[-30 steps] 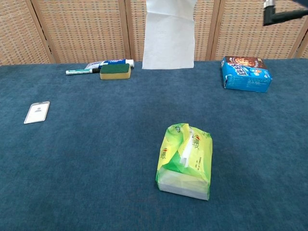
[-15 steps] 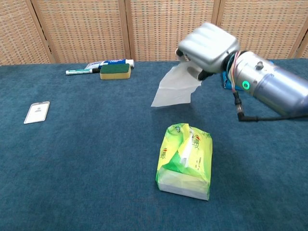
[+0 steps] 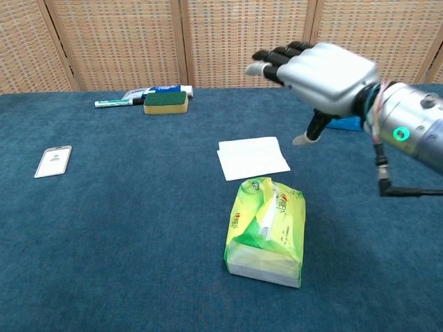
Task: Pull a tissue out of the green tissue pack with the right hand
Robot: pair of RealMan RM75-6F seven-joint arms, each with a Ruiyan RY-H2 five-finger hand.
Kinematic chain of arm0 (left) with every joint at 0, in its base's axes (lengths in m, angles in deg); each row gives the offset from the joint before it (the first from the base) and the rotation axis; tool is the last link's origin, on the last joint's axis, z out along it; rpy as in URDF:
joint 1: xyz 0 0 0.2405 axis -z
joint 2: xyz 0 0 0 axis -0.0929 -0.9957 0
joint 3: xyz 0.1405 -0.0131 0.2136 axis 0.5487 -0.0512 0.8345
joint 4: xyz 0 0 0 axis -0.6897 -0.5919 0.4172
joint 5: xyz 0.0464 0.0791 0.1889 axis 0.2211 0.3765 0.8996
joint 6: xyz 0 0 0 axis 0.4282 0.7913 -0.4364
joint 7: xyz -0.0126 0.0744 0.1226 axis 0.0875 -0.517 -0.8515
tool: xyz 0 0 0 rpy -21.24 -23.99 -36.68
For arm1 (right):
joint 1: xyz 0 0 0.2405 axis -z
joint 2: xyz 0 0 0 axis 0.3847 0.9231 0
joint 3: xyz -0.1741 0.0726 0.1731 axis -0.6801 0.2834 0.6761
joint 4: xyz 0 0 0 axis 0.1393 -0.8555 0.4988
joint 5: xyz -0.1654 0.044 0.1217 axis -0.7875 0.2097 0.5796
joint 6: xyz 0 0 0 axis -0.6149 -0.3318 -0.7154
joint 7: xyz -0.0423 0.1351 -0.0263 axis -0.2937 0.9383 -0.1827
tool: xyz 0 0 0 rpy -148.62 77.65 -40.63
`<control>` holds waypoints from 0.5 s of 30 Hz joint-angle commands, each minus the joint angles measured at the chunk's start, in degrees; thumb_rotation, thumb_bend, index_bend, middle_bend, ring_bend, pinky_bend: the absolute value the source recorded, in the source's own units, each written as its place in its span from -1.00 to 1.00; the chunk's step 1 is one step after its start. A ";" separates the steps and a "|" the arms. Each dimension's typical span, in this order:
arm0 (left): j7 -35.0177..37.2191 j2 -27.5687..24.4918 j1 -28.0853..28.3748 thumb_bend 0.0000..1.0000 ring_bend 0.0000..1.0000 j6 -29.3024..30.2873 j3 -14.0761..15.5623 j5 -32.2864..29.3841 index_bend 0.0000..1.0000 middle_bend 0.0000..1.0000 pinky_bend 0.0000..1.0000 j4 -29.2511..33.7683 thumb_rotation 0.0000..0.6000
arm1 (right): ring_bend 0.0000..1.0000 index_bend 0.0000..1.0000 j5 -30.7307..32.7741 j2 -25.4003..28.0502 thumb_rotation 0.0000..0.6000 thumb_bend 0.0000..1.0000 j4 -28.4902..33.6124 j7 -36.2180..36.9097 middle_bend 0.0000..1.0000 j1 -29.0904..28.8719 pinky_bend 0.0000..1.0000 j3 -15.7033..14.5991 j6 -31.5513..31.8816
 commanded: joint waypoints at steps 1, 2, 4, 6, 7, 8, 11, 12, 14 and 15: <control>-0.29 0.08 -0.25 -0.91 -1.00 0.59 -0.02 0.12 -1.00 -1.00 -1.00 0.12 1.00 | -1.00 -1.00 -1.21 11.06 1.00 -1.00 11.41 5.26 -1.00 7.56 -0.93 -0.54 7.51; -0.47 0.14 -0.38 -0.91 -1.00 0.92 -0.06 0.14 -1.00 -1.00 -1.00 0.17 1.00 | -1.00 -1.00 -1.57 12.93 1.00 -1.00 12.70 6.65 -1.00 9.01 -0.94 -1.11 8.69; -1.58 0.52 -0.79 -0.91 -1.00 2.10 -0.30 0.10 -1.00 -1.00 -1.00 0.25 1.00 | -1.00 -1.00 -2.67 16.89 1.00 -1.00 14.25 10.74 -1.00 12.79 -0.96 -2.75 11.95; -2.65 0.94 -1.16 -0.91 -1.00 3.14 -0.43 0.21 -1.00 -1.00 -1.00 0.40 1.00 | -1.00 -1.00 -3.17 19.04 1.00 -1.00 14.41 14.85 -1.00 15.78 -0.99 -3.97 14.45; -2.96 1.10 -1.32 -0.91 -1.00 3.57 -0.41 0.41 -1.00 -1.00 -1.00 0.51 1.00 | -1.00 -1.00 -3.37 19.88 1.00 -1.00 14.22 16.95 -1.00 17.20 -1.00 -4.58 15.58; -3.30 1.26 -1.53 -0.91 -1.00 4.20 -0.37 0.81 -1.00 -1.00 -1.00 0.66 1.00 | -1.00 -1.00 -3.64 20.82 1.00 -1.00 13.69 20.02 -1.00 19.31 -1.00 -5.50 17.26; -4.00 1.56 -2.18 -0.92 -1.00 5.96 -0.23 1.91 -1.00 -1.00 -1.00 0.86 1.00 | -1.00 -1.00 -4.87 21.69 1.00 -1.00 11.81 26.06 -1.00 23.56 -1.00 -7.70 20.68; -4.10 1.62 -2.35 -0.92 -1.00 6.42 -0.17 2.28 -1.00 -1.00 -1.00 0.92 1.00 | -1.00 -1.00 -5.27 21.76 1.00 -1.00 11.15 27.38 -1.00 24.67 -1.00 -8.35 21.54; -4.15 1.74 -2.73 -0.92 -1.00 7.43 -0.02 3.09 -1.00 -1.00 -1.00 0.87 1.00 | -1.00 -1.00 -6.26 21.66 1.00 -1.00 9.69 29.92 -1.00 26.80 -1.00 -9.56 23.17; -4.19 1.84 -2.91 -0.92 -1.00 7.97 0.01 3.51 -1.00 -1.00 -1.00 0.77 1.00 | -1.00 -1.00 -6.63 21.60 1.00 -1.00 9.03 31.03 -1.00 27.88 -1.00 -10.13 23.88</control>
